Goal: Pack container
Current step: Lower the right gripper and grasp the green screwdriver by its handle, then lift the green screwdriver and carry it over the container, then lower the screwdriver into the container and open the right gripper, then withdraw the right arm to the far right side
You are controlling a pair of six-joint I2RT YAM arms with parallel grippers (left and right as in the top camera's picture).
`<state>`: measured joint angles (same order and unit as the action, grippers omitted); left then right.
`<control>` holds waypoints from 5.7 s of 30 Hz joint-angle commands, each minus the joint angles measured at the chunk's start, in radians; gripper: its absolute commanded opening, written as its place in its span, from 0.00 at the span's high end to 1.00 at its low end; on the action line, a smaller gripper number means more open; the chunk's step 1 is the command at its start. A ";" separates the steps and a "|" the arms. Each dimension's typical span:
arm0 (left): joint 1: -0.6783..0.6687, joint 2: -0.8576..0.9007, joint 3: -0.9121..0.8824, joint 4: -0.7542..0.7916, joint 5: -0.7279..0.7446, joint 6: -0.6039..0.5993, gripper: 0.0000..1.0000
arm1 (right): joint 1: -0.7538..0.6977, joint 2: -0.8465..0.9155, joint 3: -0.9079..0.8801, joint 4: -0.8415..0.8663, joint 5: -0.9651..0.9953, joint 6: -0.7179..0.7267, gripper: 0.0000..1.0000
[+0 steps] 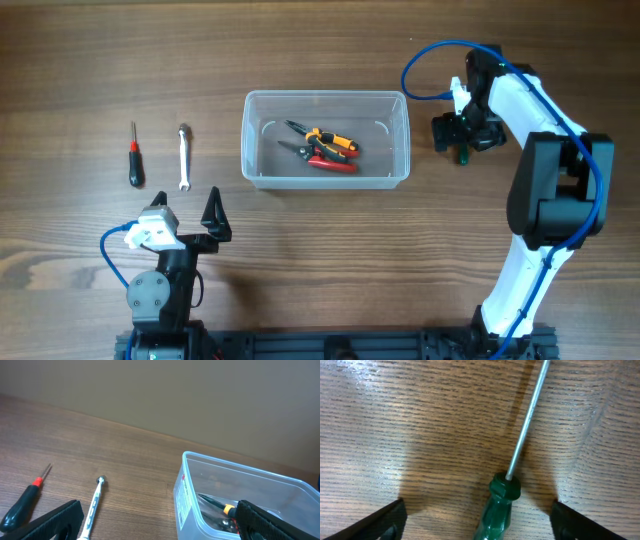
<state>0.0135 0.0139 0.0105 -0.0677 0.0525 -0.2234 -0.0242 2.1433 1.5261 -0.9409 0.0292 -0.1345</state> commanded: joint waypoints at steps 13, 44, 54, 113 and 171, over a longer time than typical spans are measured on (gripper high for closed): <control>0.006 -0.006 -0.005 -0.005 -0.002 -0.010 0.00 | -0.002 0.034 -0.007 0.009 0.024 0.005 0.50; 0.006 -0.006 -0.005 -0.005 -0.002 -0.010 0.00 | -0.002 0.033 0.326 -0.174 0.035 0.018 0.96; 0.006 -0.006 -0.005 -0.005 -0.002 -0.010 0.00 | 0.083 0.002 0.753 -0.437 -0.108 -0.210 0.96; 0.006 -0.006 -0.005 -0.005 -0.002 -0.010 0.00 | 0.534 0.044 0.214 -0.132 -0.233 -0.359 0.73; 0.006 -0.006 -0.005 -0.005 -0.002 -0.010 0.00 | -0.262 -0.163 0.849 -0.536 0.241 0.353 0.00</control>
<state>0.0135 0.0139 0.0105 -0.0677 0.0525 -0.2234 -0.2104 1.9896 2.4050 -1.5230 0.3092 0.2832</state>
